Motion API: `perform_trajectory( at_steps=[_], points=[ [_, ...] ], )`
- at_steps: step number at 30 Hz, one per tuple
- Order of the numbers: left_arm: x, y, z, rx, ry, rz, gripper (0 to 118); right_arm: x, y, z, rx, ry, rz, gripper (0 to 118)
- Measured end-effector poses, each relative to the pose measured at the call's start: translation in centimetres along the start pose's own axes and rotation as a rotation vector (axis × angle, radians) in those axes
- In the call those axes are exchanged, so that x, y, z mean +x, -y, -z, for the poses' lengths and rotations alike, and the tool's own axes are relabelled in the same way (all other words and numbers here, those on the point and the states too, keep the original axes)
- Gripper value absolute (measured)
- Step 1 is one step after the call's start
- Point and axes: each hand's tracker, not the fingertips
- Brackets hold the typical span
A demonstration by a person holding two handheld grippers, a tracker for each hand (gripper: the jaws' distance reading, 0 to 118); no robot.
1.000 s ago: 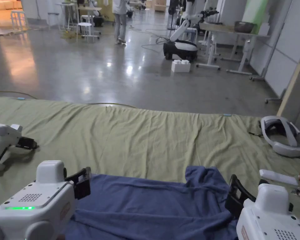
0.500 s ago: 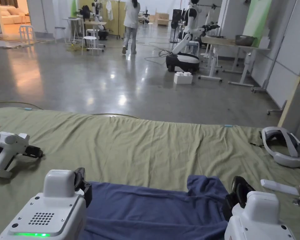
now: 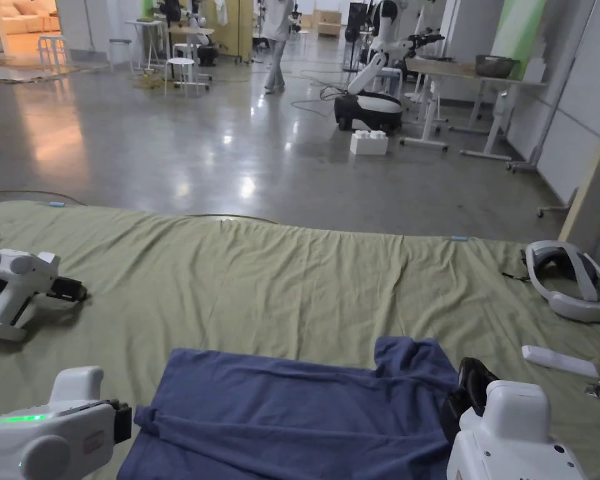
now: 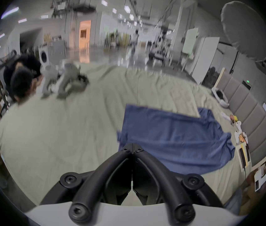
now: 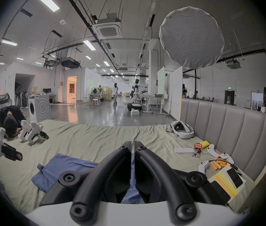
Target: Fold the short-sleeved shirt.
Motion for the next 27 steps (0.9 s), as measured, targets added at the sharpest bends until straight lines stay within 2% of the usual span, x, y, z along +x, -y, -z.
perform_trajectory(
  at_steps=[3,4,5,6,8,9,14,18,21,23,24,27],
  points=[
    [-0.8,0.2,2.6,-0.134,-0.009,-0.003,3,0.3,0.8,0.1,-0.032,0.005,0.0,5],
    [-1.0,0.2,3.4,-0.171,-0.004,-0.016,8,0.3,1.0,0.2,-0.04,0.006,0.001,5],
    [-1.3,0.2,4.3,-0.21,-0.013,-0.029,24,0.4,1.2,0.3,-0.047,0.008,0.002,5],
    [-1.5,0.2,5.2,-0.248,-0.001,-0.048,47,0.6,1.4,0.2,-0.056,0.011,0.0,5],
    [-1.4,0.3,6.1,-0.312,0.069,-0.085,68,0.7,1.7,0.3,-0.069,0.015,-0.008,5],
    [-1.4,0.4,6.9,-0.357,0.088,-0.094,73,0.8,1.9,0.3,-0.076,0.018,-0.014,5],
    [-0.6,1.4,9.6,-0.463,-0.019,-0.056,73,1.8,2.6,0.4,-0.115,0.028,-0.027,6],
    [1.4,1.7,8.9,-0.447,-0.073,0.001,71,2.5,3.4,0.3,-0.145,0.041,-0.037,6],
    [3.3,2.3,9.1,-0.438,-0.142,0.162,67,3.2,4.1,0.2,-0.168,0.058,-0.035,6],
    [4.3,2.6,8.6,-0.426,-0.144,0.247,55,4.2,4.7,0.1,-0.194,0.07,-0.02,6],
    [4.8,2.7,8.5,-0.425,-0.133,0.257,42,4.6,5.1,0.2,-0.211,0.077,-0.013,6],
    [5.0,3.0,7.4,-0.422,-0.112,0.267,12,6.8,6.2,0.6,-0.3,0.114,0.013,6]
  ],
)
